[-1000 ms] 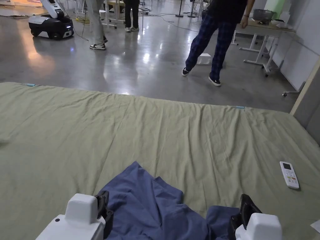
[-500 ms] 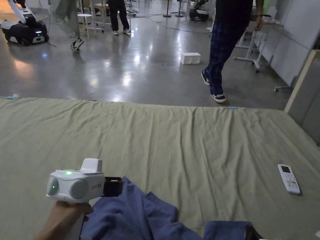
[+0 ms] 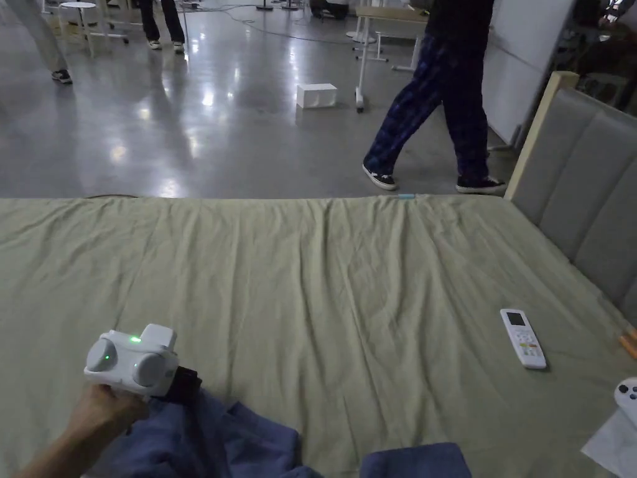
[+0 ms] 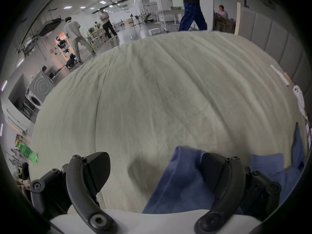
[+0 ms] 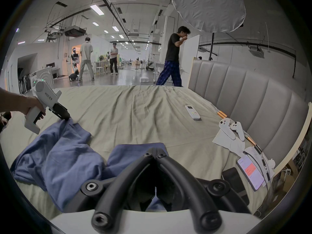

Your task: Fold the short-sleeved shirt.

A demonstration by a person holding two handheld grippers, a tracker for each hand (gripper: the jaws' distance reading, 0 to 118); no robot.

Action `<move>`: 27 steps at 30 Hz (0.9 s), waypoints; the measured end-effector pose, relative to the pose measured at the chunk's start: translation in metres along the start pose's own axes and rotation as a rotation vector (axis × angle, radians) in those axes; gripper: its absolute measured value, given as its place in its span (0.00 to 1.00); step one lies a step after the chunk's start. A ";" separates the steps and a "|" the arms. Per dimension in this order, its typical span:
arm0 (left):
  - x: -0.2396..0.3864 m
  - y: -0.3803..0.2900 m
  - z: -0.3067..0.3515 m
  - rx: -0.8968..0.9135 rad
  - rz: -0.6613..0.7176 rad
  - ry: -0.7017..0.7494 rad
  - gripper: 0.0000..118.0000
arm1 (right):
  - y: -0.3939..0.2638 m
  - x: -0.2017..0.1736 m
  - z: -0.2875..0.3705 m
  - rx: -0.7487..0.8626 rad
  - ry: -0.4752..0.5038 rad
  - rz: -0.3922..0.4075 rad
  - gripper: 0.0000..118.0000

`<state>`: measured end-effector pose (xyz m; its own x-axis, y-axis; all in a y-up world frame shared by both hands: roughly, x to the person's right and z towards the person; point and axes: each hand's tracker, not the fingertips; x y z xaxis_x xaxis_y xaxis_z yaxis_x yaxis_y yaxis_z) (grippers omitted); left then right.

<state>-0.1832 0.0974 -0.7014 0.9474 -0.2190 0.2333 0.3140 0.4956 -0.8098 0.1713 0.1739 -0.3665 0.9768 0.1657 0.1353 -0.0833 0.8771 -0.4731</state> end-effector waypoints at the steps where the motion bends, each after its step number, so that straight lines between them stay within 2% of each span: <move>1: 0.004 -0.001 -0.006 -0.016 0.000 -0.004 0.80 | -0.002 0.002 -0.001 -0.009 -0.008 0.013 0.00; 4: 0.013 0.000 -0.004 -0.015 0.078 -0.067 0.50 | -0.008 0.009 0.000 -0.026 -0.027 0.006 0.00; 6: 0.023 -0.002 0.002 0.003 0.065 -0.073 0.29 | -0.011 0.012 0.000 -0.037 -0.032 -0.003 0.00; 8: 0.029 -0.004 0.006 0.030 0.007 -0.106 0.19 | -0.012 0.014 -0.001 -0.051 -0.034 -0.014 0.00; 9: 0.029 -0.004 0.009 0.026 -0.007 -0.097 0.19 | -0.012 0.015 -0.001 -0.058 -0.029 -0.027 0.00; 10: 0.015 -0.003 0.001 0.014 0.003 -0.095 0.08 | -0.011 0.017 -0.001 -0.060 -0.029 -0.036 0.00; 14: 0.010 -0.006 0.031 0.051 0.037 -0.121 0.04 | -0.004 0.027 -0.006 -0.105 -0.023 -0.063 0.01; 16: 0.007 -0.010 0.053 0.130 0.021 -0.128 0.04 | 0.000 0.036 -0.013 -0.156 -0.022 -0.089 0.01; 17: 0.006 -0.012 0.065 0.169 0.008 -0.114 0.04 | -0.007 0.042 -0.026 -0.229 -0.006 -0.073 0.05; 19: 0.001 -0.016 0.094 0.230 0.000 -0.130 0.04 | -0.007 0.049 -0.040 -0.315 0.012 -0.088 0.26; 20: -0.001 -0.019 0.108 0.258 0.008 -0.128 0.04 | -0.006 0.050 -0.048 -0.401 0.034 -0.057 0.40; 22: -0.007 -0.030 0.139 0.321 0.040 -0.134 0.04 | -0.011 0.052 -0.062 -0.437 0.048 -0.089 0.59; 23: -0.010 -0.035 0.154 0.347 0.043 -0.147 0.04 | -0.014 0.053 -0.072 -0.479 0.060 -0.084 0.65; 25: -0.014 -0.046 0.180 0.404 0.053 -0.133 0.04 | -0.020 0.053 -0.091 -0.566 0.067 -0.080 0.66; 27: -0.016 -0.059 0.202 0.437 0.070 -0.114 0.04 | -0.029 0.051 -0.109 -0.669 0.107 -0.128 0.64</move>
<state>-0.2039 0.2418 -0.5487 0.9603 -0.0906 0.2637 0.2224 0.8195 -0.5282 0.2446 0.1077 -0.4407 0.9879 0.0038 0.1550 0.1396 0.4138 -0.8996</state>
